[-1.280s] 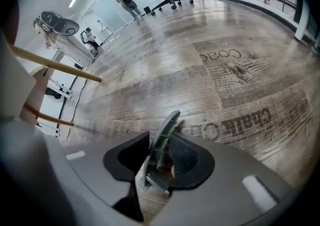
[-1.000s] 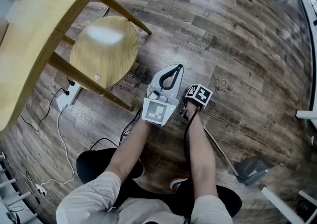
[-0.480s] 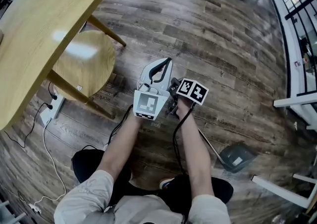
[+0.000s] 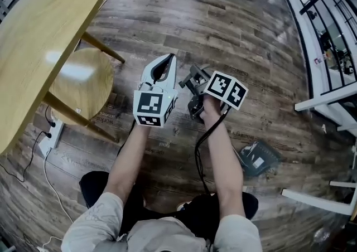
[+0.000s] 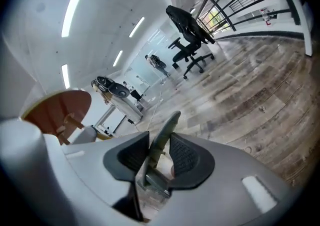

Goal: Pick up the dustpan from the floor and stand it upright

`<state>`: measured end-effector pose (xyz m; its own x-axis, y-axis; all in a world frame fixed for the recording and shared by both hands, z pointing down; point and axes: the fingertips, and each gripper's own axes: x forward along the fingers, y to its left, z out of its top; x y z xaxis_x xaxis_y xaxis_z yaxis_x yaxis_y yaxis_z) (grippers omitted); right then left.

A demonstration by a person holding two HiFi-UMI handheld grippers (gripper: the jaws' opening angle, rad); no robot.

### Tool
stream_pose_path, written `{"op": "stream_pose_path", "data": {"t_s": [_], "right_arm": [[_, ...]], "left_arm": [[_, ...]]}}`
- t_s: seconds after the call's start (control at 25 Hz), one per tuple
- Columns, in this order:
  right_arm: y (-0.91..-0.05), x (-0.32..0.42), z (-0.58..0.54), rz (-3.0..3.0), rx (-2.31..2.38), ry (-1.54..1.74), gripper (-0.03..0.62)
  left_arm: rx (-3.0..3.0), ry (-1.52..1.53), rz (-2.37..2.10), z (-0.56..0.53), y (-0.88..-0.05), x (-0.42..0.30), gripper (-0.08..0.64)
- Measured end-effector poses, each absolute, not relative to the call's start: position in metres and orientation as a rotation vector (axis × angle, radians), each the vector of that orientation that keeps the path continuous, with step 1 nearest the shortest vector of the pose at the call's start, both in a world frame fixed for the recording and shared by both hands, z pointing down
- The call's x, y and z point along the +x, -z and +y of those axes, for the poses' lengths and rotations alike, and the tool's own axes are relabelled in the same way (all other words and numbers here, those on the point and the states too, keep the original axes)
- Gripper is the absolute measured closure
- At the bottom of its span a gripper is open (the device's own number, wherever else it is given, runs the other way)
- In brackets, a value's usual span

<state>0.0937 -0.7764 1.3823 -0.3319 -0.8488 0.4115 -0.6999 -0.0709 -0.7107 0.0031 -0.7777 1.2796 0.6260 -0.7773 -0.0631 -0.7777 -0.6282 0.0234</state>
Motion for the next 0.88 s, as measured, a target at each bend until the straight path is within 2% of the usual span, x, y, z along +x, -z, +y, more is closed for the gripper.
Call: {"op": "stream_pose_path", "data": {"t_s": [0.36, 0.88], "right_arm": [[-1.198, 0.175, -0.719, 1.970, -1.515, 1.009, 0.462], [-1.063, 0.237, -0.634, 1.677, -1.137, 0.810, 0.491]], "left_arm": [[-2.809, -0.211, 1.310, -0.720, -1.179, 0.066, 0.541], [-2.794, -0.216, 1.283, -0.665, -1.090, 0.112, 0.541]]}}
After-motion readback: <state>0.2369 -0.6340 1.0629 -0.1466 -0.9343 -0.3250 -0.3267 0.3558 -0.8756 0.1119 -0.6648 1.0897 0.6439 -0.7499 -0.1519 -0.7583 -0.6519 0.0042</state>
